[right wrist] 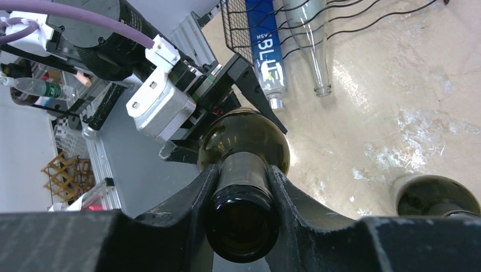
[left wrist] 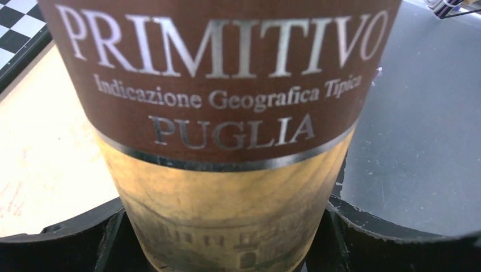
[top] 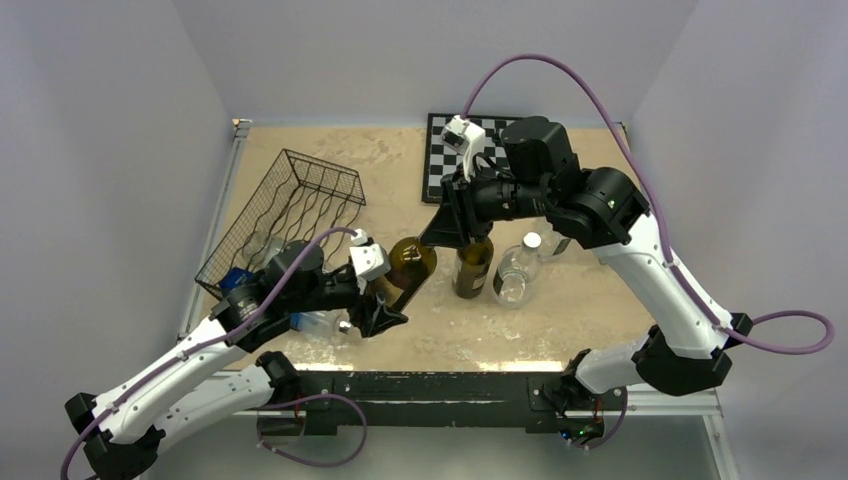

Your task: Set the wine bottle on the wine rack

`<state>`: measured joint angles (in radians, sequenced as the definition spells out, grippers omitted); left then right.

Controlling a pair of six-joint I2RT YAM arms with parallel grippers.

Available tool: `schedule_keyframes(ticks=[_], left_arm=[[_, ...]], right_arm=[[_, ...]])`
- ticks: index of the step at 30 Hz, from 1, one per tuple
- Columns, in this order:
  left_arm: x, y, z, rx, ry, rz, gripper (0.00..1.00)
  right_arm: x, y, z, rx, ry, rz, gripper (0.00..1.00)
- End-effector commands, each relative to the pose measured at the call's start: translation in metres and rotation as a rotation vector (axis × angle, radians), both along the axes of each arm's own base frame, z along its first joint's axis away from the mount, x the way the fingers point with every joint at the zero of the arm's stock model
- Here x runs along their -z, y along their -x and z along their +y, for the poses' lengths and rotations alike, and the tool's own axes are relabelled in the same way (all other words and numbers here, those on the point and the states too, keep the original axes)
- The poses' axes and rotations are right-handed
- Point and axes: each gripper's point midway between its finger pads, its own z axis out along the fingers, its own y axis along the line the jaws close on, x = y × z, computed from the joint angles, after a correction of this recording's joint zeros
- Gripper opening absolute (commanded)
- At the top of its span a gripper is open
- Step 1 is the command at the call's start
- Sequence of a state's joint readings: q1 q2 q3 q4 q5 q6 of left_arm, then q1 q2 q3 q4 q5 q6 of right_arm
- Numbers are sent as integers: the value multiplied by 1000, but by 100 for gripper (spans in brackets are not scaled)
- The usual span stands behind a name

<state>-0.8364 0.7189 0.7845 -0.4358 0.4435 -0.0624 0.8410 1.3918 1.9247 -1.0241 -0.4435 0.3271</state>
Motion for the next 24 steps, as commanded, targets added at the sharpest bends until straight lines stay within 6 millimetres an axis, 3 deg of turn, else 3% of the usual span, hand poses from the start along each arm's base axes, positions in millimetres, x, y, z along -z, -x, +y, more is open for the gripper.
schedule_keyframes(ticks=[1,6,8,17,24], left_arm=[[-32,-21,2,-67,36,-134,0],[-48,-59,29,-265,-16,-337,0],[-57,-72,38,-311,-46,-445,0],[-91,-108,70,-409,-228,-868,0],[-91,-116,69,-275,-436,-1090,0]], right_arm=[[-57,24,10,-106,-214,-69,1],[-43,10,-3,-12,-135,-111,58],[-41,2,-9,45,-118,-139,74],[-59,-6,-34,158,-101,-222,83],[-54,-17,-54,210,24,-280,85]])
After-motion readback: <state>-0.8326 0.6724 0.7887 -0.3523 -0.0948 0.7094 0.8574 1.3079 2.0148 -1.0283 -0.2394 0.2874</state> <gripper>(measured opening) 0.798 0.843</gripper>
